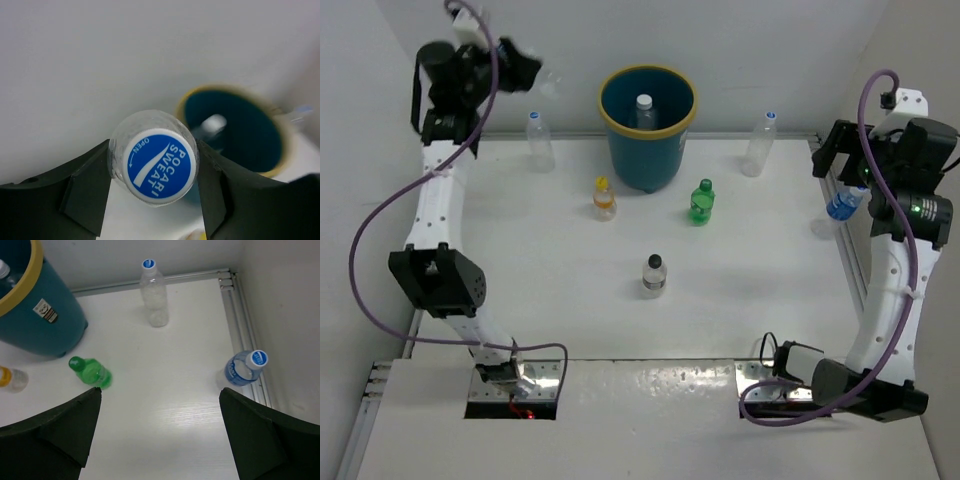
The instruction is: Put the plastic bottles in the bin
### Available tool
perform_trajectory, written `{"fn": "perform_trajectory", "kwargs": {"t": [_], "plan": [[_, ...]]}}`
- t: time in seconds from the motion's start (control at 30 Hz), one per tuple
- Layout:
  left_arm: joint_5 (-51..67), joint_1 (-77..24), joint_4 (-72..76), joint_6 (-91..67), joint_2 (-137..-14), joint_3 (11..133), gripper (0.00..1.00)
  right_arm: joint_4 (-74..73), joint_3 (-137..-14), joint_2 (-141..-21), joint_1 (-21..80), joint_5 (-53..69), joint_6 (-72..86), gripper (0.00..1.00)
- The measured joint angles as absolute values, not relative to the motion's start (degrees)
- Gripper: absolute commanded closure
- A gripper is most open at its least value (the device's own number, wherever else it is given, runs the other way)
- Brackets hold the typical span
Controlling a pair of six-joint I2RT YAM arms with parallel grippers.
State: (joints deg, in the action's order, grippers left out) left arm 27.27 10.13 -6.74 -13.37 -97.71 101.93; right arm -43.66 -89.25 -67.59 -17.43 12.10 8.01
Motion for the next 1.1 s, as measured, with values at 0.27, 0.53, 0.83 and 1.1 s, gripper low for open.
{"fn": "perform_trajectory", "kwargs": {"t": [0.27,0.53,0.83,1.1], "plan": [[31.6,-15.2,-1.8,-15.7,-105.6,134.3,0.89,-42.8,-88.1,-67.4,-23.4,8.0,6.9,0.0],[25.8,-18.5,-6.1,-12.3,-115.9,127.9,0.9,-40.8,-83.5,-73.5,-30.7,7.8,3.2,0.0],[17.1,-23.2,-19.3,-5.1,-122.0,126.2,0.0,-36.9,-78.6,-76.3,-33.0,11.8,-1.7,0.0],[15.0,-23.4,-21.3,-5.0,-117.8,126.3,0.0,-29.6,-78.4,-82.4,-32.2,14.0,-3.1,0.0]]}}
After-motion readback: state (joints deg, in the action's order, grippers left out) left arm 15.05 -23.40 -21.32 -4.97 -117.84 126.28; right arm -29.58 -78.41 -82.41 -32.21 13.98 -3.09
